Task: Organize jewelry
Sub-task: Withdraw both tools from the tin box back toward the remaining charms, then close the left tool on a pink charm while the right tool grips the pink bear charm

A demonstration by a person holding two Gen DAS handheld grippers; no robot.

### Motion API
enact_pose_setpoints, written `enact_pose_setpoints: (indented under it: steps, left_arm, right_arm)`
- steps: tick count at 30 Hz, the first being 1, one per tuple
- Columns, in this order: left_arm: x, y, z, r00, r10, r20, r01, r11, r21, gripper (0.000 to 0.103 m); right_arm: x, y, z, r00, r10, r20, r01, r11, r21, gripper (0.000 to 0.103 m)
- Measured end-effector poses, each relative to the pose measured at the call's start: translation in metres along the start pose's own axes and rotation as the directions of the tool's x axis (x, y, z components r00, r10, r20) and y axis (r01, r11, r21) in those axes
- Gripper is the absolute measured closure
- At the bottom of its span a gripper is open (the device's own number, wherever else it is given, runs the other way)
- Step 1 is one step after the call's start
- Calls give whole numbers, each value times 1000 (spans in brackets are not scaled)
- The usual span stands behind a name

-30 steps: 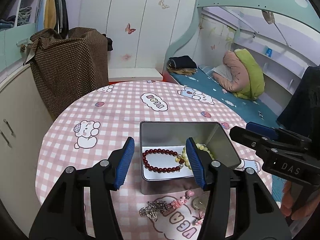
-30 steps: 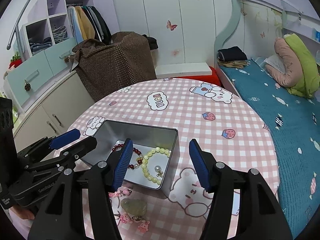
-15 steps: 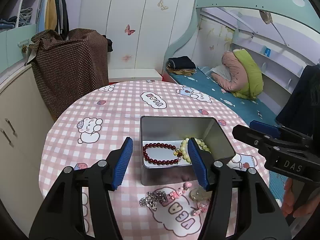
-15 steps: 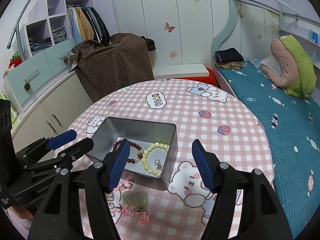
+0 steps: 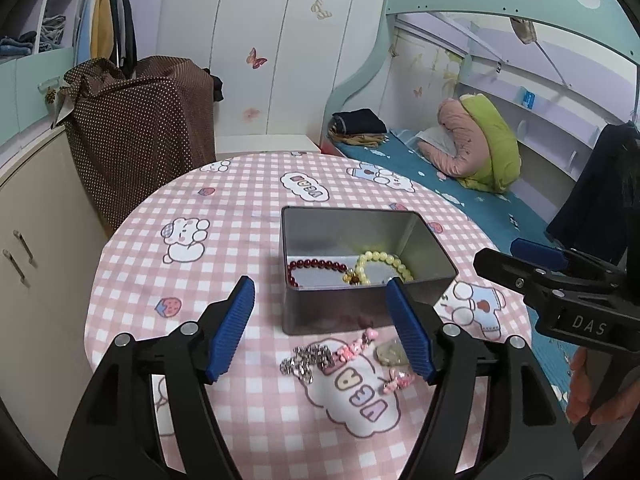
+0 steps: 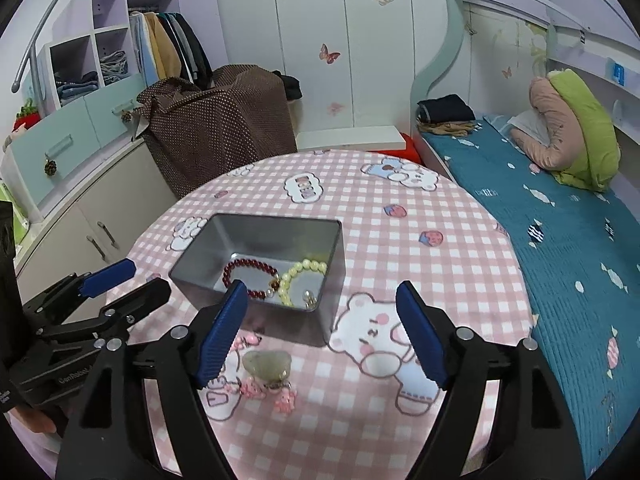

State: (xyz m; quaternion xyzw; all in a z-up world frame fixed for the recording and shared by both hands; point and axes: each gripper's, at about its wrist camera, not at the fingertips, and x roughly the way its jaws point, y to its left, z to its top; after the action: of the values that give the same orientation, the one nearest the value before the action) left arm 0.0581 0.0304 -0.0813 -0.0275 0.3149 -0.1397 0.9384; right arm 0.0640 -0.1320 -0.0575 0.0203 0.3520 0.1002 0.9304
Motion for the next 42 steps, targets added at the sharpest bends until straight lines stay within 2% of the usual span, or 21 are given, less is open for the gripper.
enact_pose_setpoints:
  steps: [15,20,23,25,29,38,40,42]
  left_arm:
    - [1,-2,-36,996,-14,-87,16,999,31,24]
    - [1,-3,-46,994,-17,-111,22,999,43,22]
    - [1,-4,-52,992,-25,-124,31,999,44,22]
    - [2,-5,-55,991,-25,-128,31,998,48,22]
    - [3,-8,-58,991,-22,-130,31,997,69,22]
    - [5,-16,-58,990,-51,-133,62,995,81,22]
    - [7,-19,-59,989,-57,-136,69,994,86,22]
    - [9,-22,-58,988,-62,-138,75,993,90,22]
  right_arm:
    - [21,10,-51,990,8,-142,-9,1000,-7,27]
    - [25,14,-62,986,4,-165,-8,1000,-25,29]
    - [27,17,-67,984,-9,-176,3,999,-35,37]
    - [31,19,-69,982,-14,-187,4,999,-50,47]
    - [37,23,-74,979,-4,-205,-8,998,-57,54]
    - [42,31,-72,982,-17,-190,-7,992,-126,70]
    - [42,31,-73,982,-29,-185,0,989,-151,81]
    - [41,28,-74,983,-18,-183,-10,989,-150,87]
